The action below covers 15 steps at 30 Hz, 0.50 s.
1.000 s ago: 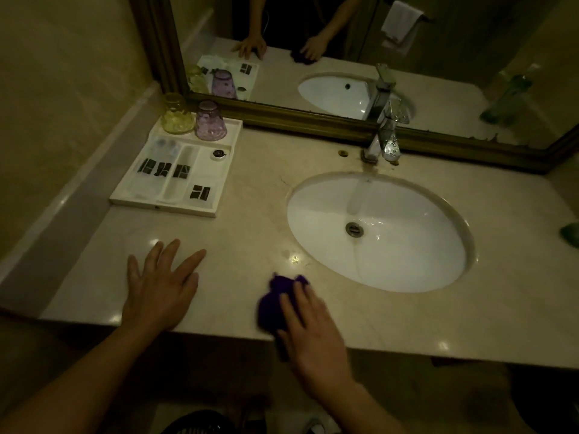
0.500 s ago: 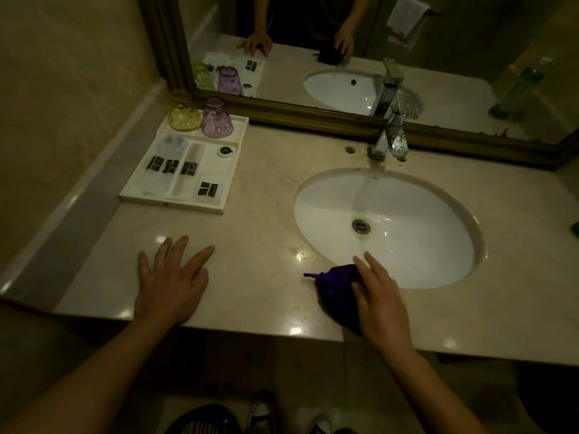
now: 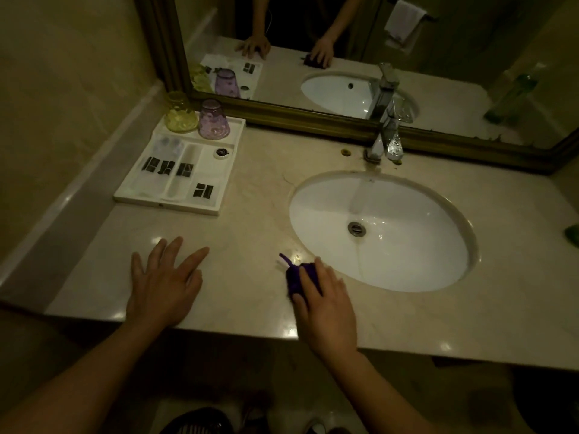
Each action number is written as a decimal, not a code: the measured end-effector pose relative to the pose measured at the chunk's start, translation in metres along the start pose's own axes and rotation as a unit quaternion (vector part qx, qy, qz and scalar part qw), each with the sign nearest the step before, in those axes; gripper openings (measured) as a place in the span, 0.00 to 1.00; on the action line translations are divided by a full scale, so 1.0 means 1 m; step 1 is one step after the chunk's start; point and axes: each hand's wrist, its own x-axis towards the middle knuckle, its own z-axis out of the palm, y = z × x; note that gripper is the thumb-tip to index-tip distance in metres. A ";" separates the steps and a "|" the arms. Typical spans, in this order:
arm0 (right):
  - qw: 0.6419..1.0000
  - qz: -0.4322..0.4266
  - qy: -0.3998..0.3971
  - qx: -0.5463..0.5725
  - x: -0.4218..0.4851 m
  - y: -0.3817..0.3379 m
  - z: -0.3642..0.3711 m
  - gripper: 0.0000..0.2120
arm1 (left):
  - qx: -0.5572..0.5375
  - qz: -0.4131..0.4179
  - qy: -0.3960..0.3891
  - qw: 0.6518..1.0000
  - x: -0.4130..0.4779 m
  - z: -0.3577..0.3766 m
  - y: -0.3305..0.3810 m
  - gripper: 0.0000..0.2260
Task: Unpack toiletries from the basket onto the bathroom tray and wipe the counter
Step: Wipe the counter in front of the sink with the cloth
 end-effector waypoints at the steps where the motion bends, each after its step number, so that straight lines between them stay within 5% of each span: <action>1: 1.000 -0.020 -0.006 -0.007 -0.010 0.000 0.001 0.25 | 0.000 -0.001 0.000 1.000 -0.001 0.000 0.001 0.22; 5: 0.989 -0.126 -0.032 -0.067 -0.038 0.027 -0.004 0.26 | -0.006 0.004 0.006 1.000 -0.002 -0.004 0.001 0.24; 9: 0.997 0.080 0.010 -0.007 -0.023 0.064 -0.015 0.26 | -0.012 0.004 0.010 1.000 -0.001 -0.003 0.002 0.24; 11: 0.995 0.103 0.015 -0.009 -0.008 0.033 -0.006 0.27 | -0.018 0.004 0.011 1.000 -0.001 -0.002 0.003 0.24; 15: 0.993 -0.117 0.003 -0.030 -0.007 -0.046 0.015 0.26 | -0.015 0.002 0.010 1.000 -0.002 -0.001 0.000 0.24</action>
